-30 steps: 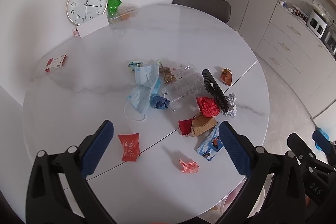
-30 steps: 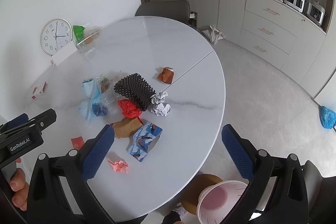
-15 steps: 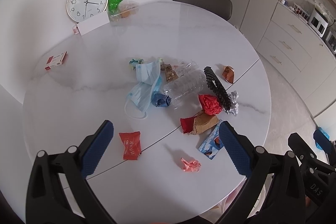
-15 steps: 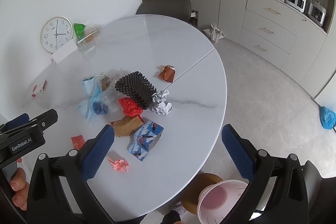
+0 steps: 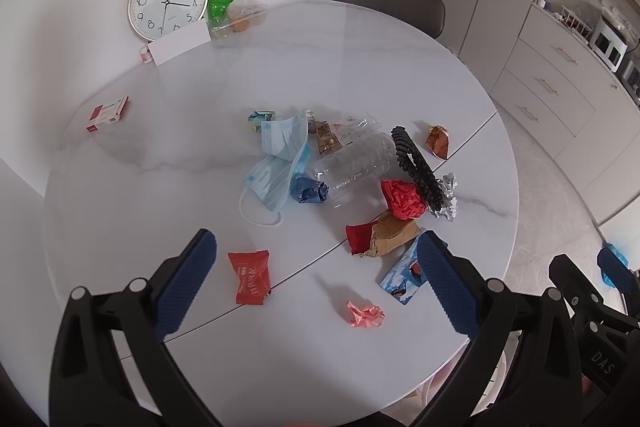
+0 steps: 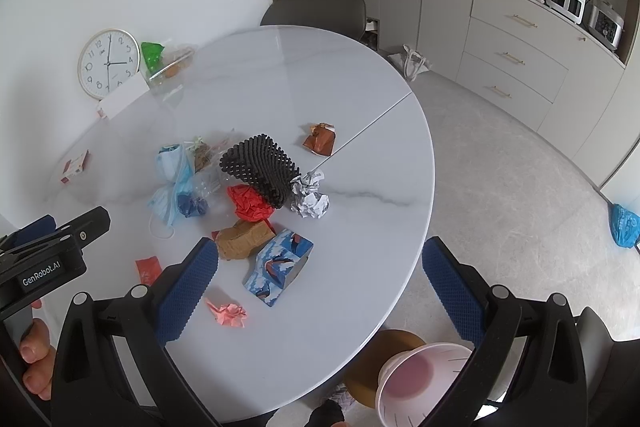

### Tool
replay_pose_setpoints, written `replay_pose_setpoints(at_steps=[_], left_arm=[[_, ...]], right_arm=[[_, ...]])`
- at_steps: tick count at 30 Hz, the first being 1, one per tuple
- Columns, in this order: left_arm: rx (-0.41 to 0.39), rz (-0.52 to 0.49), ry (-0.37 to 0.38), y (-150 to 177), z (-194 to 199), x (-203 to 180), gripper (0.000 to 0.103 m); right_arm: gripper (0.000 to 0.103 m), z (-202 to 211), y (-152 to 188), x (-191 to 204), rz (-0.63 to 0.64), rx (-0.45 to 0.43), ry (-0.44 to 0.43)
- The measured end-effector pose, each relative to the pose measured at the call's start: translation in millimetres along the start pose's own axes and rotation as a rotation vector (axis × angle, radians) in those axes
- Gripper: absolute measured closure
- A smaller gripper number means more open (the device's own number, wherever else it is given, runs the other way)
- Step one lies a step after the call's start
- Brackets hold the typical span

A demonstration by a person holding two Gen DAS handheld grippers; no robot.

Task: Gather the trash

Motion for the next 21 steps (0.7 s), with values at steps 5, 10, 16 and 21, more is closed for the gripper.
replay_pose_setpoints(at_steps=[5, 10, 16, 21], left_arm=[[0.000, 0.002, -0.001, -0.2, -0.1, 0.5, 0.007], [0.001, 0.003, 0.000, -0.3, -0.6, 1.9, 0.007], [0.001, 0.003, 0.000, -0.5, -0.6, 1.9, 0.007], [0.001, 0.002, 0.000, -0.4, -0.5, 1.5, 0.007]], right_arm=[[0.002, 0.0, -0.2, 0.0, -0.001, 0.000, 0.000], [0.002, -0.1, -0.1, 0.2, 0.001, 0.001, 0.000], [0.002, -0.9, 0.5, 1.2, 0.002, 0.000, 0.000], [0.002, -0.9, 1.0, 1.4, 0.002, 0.001, 0.000]])
Point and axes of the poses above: each gripper's, at about its wrist camera, not at the fingertips, and z roughly against the way its jaws point, x to its left, y to its underside, the point moved 6 cm from there along -z, roughly the way its jaws point, and after that the axes turned 1 degree about z, right-handed, at the moved point
